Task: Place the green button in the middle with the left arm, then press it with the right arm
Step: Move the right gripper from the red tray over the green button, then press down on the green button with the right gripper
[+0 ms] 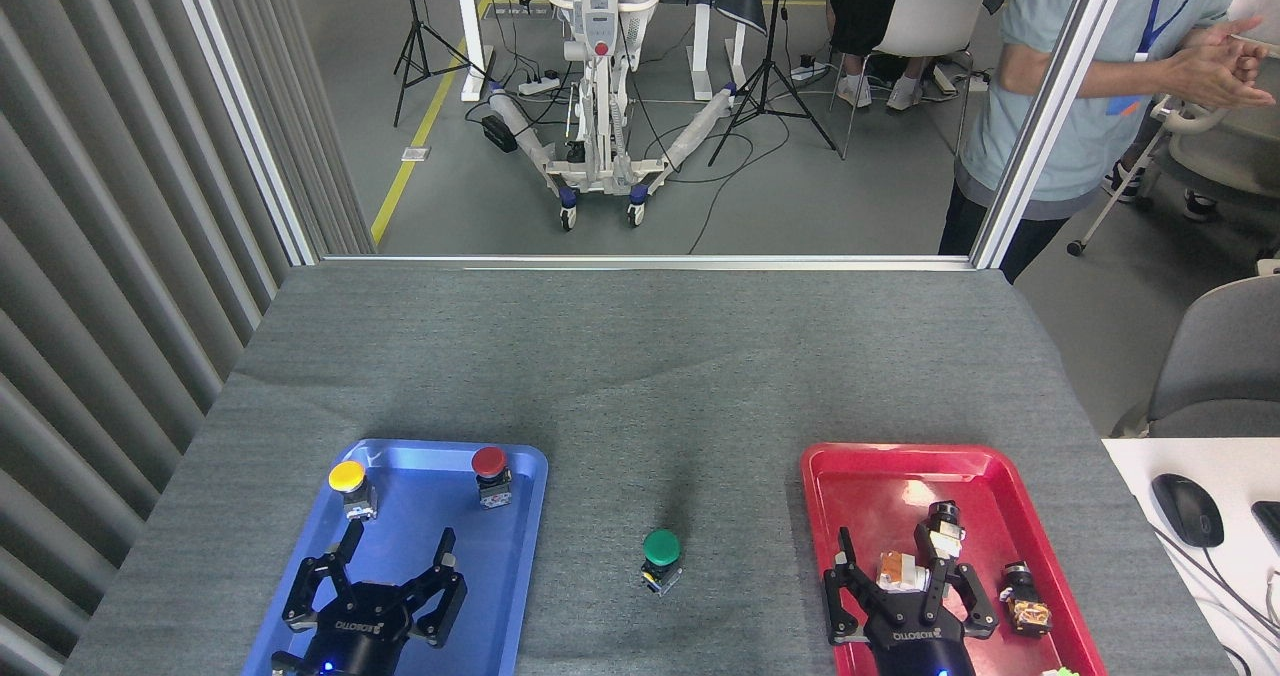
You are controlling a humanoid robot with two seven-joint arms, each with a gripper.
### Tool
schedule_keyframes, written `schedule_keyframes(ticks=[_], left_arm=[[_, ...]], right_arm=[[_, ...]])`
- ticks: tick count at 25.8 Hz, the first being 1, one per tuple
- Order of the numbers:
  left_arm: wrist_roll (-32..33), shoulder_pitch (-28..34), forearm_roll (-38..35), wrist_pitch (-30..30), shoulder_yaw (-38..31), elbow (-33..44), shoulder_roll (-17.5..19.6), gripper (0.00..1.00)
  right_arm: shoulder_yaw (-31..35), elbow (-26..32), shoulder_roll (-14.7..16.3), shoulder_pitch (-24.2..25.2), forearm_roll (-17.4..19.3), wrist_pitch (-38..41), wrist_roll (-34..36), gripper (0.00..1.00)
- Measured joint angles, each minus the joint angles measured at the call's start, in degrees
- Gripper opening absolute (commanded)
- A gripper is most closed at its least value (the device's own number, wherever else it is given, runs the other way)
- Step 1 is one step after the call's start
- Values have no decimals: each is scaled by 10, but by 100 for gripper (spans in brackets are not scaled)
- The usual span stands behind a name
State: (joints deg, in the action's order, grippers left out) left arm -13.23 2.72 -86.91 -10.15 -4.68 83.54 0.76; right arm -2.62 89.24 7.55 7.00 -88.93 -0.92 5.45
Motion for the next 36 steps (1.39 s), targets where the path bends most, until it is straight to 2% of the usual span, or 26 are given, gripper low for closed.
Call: schedule_keyframes(ticks=[7, 11, 19, 25, 27, 36], left_arm=[[3, 5, 27, -2, -37, 5, 4, 100], [3, 5, 29, -2, -39, 3, 5, 100], [3, 4, 30, -3, -39, 0, 5, 100], [3, 2, 30, -3, -39, -2, 6, 100], [3, 2, 29, -3, -39, -2, 6, 100], [2, 5, 29, -4, -39, 5, 6, 100]], right_arm=[[-21, 0, -10, -3, -18, 30, 0, 25], [-42, 0, -15, -6, -31, 33, 0, 17], [-79, -5, -25, -23, -36, 32, -3, 13], [-115, -14, -32, -41, -46, 28, -7, 5], [-127, -21, -35, -50, -49, 27, -9, 2], [-177, -78, -51, -91, -51, 9, -27, 2]])
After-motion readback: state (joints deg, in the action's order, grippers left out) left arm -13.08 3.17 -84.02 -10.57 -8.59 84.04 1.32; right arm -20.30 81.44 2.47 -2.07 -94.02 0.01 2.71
